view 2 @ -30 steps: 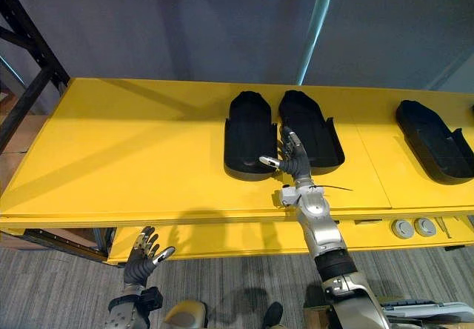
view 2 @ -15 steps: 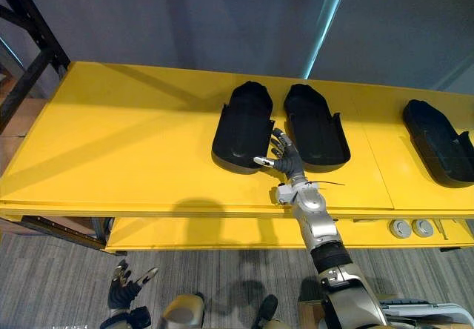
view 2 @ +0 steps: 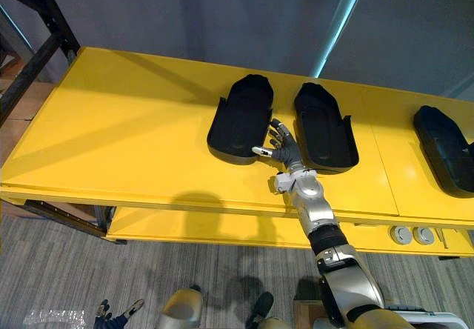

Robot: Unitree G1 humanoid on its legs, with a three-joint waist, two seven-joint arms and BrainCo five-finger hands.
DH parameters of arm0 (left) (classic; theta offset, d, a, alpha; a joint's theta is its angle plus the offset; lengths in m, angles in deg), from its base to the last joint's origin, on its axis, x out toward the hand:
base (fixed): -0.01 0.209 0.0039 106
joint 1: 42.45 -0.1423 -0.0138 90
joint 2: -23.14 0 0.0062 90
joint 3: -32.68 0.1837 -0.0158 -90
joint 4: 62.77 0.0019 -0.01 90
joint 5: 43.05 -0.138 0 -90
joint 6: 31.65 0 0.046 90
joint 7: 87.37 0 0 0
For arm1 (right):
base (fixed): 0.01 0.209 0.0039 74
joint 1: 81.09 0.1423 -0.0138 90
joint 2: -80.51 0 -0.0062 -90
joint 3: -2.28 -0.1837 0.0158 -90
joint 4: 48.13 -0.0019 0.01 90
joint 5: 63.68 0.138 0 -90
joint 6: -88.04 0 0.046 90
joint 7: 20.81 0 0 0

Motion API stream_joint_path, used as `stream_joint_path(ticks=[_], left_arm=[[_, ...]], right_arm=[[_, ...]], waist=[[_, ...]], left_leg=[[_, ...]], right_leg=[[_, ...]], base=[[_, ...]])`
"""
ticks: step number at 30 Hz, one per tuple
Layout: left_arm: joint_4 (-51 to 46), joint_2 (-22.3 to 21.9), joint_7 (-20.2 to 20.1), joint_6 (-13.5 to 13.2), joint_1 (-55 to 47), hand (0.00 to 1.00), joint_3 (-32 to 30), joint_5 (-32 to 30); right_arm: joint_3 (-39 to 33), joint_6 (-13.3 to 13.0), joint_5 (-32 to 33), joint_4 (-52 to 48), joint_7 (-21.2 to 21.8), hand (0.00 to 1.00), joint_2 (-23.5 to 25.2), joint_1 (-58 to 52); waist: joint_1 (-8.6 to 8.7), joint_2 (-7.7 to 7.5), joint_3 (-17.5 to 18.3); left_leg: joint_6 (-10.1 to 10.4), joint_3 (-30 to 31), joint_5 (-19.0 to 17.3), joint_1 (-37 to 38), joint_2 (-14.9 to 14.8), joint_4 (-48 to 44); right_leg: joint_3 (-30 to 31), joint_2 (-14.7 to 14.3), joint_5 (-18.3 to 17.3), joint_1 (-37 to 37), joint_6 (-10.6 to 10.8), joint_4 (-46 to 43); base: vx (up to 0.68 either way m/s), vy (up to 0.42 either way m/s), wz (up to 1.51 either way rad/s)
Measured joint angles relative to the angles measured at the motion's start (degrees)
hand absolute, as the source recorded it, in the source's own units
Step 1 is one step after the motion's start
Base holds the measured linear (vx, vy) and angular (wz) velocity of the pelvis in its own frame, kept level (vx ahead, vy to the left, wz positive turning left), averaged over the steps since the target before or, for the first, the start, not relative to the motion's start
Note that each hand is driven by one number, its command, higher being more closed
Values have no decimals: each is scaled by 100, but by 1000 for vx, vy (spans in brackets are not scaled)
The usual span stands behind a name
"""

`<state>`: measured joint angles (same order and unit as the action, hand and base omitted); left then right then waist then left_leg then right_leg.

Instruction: Walk over and take plastic housings, then place them on the shelf

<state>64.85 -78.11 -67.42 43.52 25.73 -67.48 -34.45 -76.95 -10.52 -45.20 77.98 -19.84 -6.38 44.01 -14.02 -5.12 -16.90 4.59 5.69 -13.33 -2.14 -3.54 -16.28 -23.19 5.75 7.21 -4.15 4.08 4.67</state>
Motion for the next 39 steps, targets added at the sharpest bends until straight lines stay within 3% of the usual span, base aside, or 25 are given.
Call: stream_joint_path(ticks=[5, 9, 19, 29, 33, 39], left_arm=[[17, -64, -27, -11, 136, 0, 13, 47], [16, -63, -49, -11, 191, 0, 24, 47], [13, -51, -101, -5, 196, 0, 30, 59], [25, -18, -240, -6, 197, 0, 35, 58], [27, -17, -275, -9, 201, 0, 92, 58], [27, -9, -300, -11, 204, 0, 241, 59]], right_arm=[[-48, -20, -156, 115, -248, 0, -37, 166], [-58, -93, -247, 120, -209, 0, -110, 194], [20, -176, -711, 1013, 395, 0, -377, 1018], [80, -540, -815, 1684, 921, 0, -592, 1530], [89, -571, -872, 1738, 842, 0, -644, 1650], [99, -620, -810, 1706, 250, 0, -659, 1725]], waist=[[-11, -1, -107], [-11, -3, -133], [-130, 16, -270], [-270, 98, -324], [-395, 156, -381], [-412, 145, -473]], left_leg=[[1, 2, 5, -7, -2, 0], [1, -2, 4, -9, -2, 2], [17, 14, 9, -2, -89, -20], [58, 176, 37, -85, -75, -31], [64, 188, 44, -85, -77, -24], [75, 168, 53, -87, -77, -14]], right_leg=[[-7, -1, -1, 5, -1, 0], [-6, 0, -4, 12, 1, -1], [-24, -84, -29, 18, -35, -1], [-194, -83, -61, 21, -40, -1], [-205, -86, -74, 23, -43, -1], [-194, -85, -74, 40, -45, -2]], base=[[-7, 2, 0], [0, 0, 0], [-6, 1, 0], [-8, 13, 7], [-2, 4, 3], [-3, 12, -2]])
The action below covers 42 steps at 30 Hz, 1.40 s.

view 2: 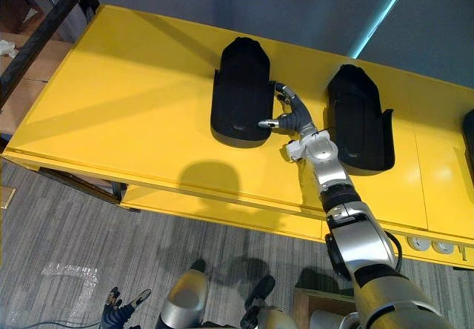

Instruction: Walk over and take plastic housings, then place them on the shelf

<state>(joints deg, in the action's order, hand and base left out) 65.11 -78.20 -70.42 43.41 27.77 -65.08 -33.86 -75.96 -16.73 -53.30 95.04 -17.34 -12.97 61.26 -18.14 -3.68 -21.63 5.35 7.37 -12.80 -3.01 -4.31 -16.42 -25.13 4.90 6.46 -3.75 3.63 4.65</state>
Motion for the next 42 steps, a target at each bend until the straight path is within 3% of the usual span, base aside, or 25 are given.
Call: stream_joint_path(ticks=[4, 8, 13, 15, 19, 26, 31, 35, 42], left_arm=[[-11, -11, 3, 2, 0, 0, 6, 9], [-11, -64, 26, -1, -11, 0, 11, 133], [46, -70, 51, -10, -11, 0, 15, 99], [160, -65, 72, -92, -8, 0, 14, 97], [173, 10, 92, -207, -11, 0, -19, 96], [406, 82, 94, -216, -23, 0, -111, -75], [697, 176, -44, -32, -15, 0, -116, -136], [963, 295, -497, 213, 28, 0, -104, -144], [1026, 462, -1046, 282, 717, 0, 263, -126]], right_arm=[[-275, 269, 241, -412, -465, 0, 0, -123], [-728, 318, 216, -1858, -965, 0, 8, -790], [-701, 251, 158, -3448, -829, 0, 290, -1420], [-177, 200, -518, -3934, -635, 0, 427, -1587], [646, 135, -1436, -3967, -294, 0, 609, -1615], [1341, -296, -1804, -4162, 409, 0, 465, -1599], [1857, -284, -2330, -4078, 317, 0, 341, -1592], [1945, -262, -3024, -3587, -136, 0, 338, -1535], [2322, 153, -3510, -2895, -196, 0, 251, -849]], waist=[[56, 0, 0], [241, -18, 11], [474, -57, 36], [547, -120, 74], [476, -351, 230], [467, -527, 349], [464, -551, 366], [458, -563, 414], [510, -346, 392]], left_leg=[[0, -74, 0, 6, -16, 6], [-1, -256, -1, 109, -36, 28], [1, -511, -6, 222, -113, 70], [9, -634, -13, 299, -170, 147], [33, -635, -26, 287, -258, 200], [33, -614, -26, 288, -253, 202], [33, -607, -26, 283, -255, 196], [35, -610, -25, 148, -256, 167], [39, -650, -28, -63, -261, 13]], right_leg=[[73, -9, 8, 44, 4, -1], [260, -3, 22, 38, 20, -1], [485, -51, 27, 74, 25, 0], [545, -97, 20, 83, 19, 2], [529, -182, -23, 127, -41, 45], [490, -182, -26, 96, -45, 4], [479, -183, -36, 92, -49, 51], [474, -185, -43, 213, -60, 51], [507, -187, 33, 393, -90, 2]], base=[[-12, 28, -8], [-12, 42, -22], [-17, 17, -24], [-10, -2, -22], [-4, -7, 0], [3, 20, 3], [-34, 29, 0], [-39, 30, 1], [-19, 29, -2]])
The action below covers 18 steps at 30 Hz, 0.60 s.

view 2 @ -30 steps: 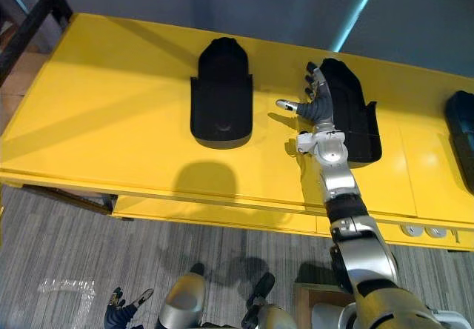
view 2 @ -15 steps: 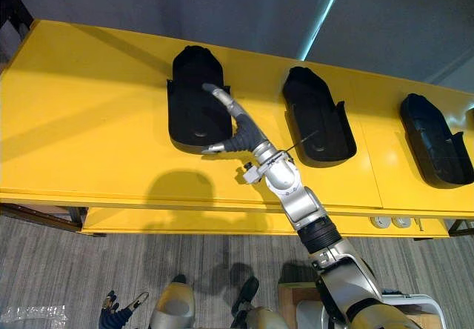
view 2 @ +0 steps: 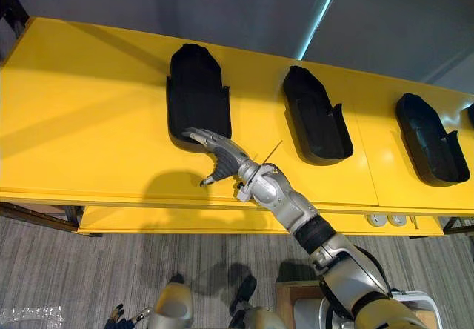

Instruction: Walk over and take plastic housings, then place them on the shelf

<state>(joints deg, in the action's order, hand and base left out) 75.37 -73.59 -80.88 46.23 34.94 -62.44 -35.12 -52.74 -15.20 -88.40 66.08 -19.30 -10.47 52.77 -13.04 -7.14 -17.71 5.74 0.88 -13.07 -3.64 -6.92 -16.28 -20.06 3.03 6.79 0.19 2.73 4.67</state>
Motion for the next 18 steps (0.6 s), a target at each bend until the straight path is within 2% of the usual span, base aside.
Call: stream_joint_path(ticks=[3, 4, 5, 8, 15, 18], left_arm=[[-63, 11, -103, 1, 276, 0, 260, 3], [-132, 18, -132, 3, 361, 0, 418, 7], [-229, 13, -172, 4, 414, 0, 509, 18], [-265, 32, -279, 63, 631, 0, 783, 72], [-432, -47, -328, 242, 1095, 0, 1152, 255], [-431, -82, -337, 296, 1126, 0, 1229, 302]], right_arm=[[60, 94, -131, 228, 72, 0, -15, 353], [68, 105, -133, 325, 125, 0, -15, 483], [126, 106, -141, 365, 141, 100, -15, 625], [303, 80, -143, 430, 261, 100, -12, 988], [352, 56, -320, 854, 212, 100, 37, 1723], [417, 9, -416, 929, 193, 100, 99, 1743]], waist=[[26, 135, -81], [28, 232, -138], [22, 312, -179], [96, 557, -312], [135, 825, -456], [147, 859, -474]], left_leg=[[0, -48, 0, -47, -4, -26], [0, -83, 0, -41, -5, -29], [-1, -146, 1, -56, -7, -28], [-4, -243, 3, -111, -8, -29], [-18, -327, 27, -228, 20, -19], [-26, -327, 46, -227, 55, -18]], right_leg=[[44, 1, 36, 93, -18, -1], [65, 6, 34, 106, -18, -1], [113, 14, 20, 170, -36, -5], [118, 76, 15, 376, -47, -209], [108, 169, -13, 683, -62, -539], [106, 204, -20, 691, -54, -568]], base=[[-67, 41, -9], [-56, 42, -22], [-54, 48, -26], [-44, 47, -22], [-4, 27, -6], [-4, 39, 0]])
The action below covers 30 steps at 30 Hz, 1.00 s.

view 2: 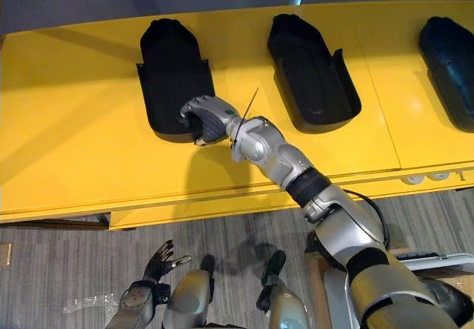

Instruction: Walk over and take plastic housings, then place them on the shelf

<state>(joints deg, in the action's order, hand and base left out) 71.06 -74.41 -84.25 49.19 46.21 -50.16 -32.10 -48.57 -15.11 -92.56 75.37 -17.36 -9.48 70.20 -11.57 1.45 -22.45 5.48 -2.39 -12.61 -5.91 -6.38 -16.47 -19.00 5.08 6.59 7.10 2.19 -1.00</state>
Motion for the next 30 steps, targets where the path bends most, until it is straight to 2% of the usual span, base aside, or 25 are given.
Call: stream_joint_path(ticks=[9, 17, 21, 25, 26, 27, 30], left_arm=[[0, 8, -90, 52, 2, 0, 12, 2], [13, 129, -98, 55, 69, 0, -157, -14], [21, 131, -94, 59, 74, 0, -190, -69], [41, 158, -77, 120, 73, 0, -229, -75], [59, 198, -76, 148, 73, 0, -250, -76], [91, 253, -72, 171, 72, 0, -282, -78], [208, 301, -75, 205, 71, 0, -464, -92]], right_arm=[[165, -48, -214, 192, -95, 100, 101, 97], [167, 50, -351, -50, -102, 100, 153, 91], [350, 39, -367, -155, -66, 100, 170, 85], [520, -175, -633, -181, 137, 100, 213, 34], [599, -232, -660, -228, 183, 100, 215, 35], [670, -362, -784, -347, 243, 100, 214, 33], [840, -632, -821, -530, 393, 100, 190, 34]], waist=[[-22, -18, -33], [-23, -253, -175], [-26, -271, -175], [-46, -336, -150], [-59, -384, -122], [-77, -494, -107], [-154, -641, -58]], left_leg=[[6, 113, 44, -7, -19, 17], [12, 180, 39, -1, -57, 7], [20, 172, 32, 25, -57, 5], [44, 166, 8, 101, -81, -7], [50, 154, 3, 95, -94, -8], [58, 127, -2, 87, -120, -16], [97, 67, -65, 53, -218, -141]], right_leg=[[-136, 10, -146, -16, -50, -37], [-249, -28, -90, -102, -9, -27], [-240, -35, -67, -138, 0, -15], [-210, -103, 44, -319, 19, 201], [-193, -125, 69, -323, 10, 248], [-157, -163, 110, -333, 2, 325], [-138, -256, 144, -359, -6, 401]], base=[[-26, 3, 6], [10, 9, 5], [0, 0, 0], [-4, 5, -1], [-27, 14, -10], [-29, 8, -12], [-42, 4, -13]])
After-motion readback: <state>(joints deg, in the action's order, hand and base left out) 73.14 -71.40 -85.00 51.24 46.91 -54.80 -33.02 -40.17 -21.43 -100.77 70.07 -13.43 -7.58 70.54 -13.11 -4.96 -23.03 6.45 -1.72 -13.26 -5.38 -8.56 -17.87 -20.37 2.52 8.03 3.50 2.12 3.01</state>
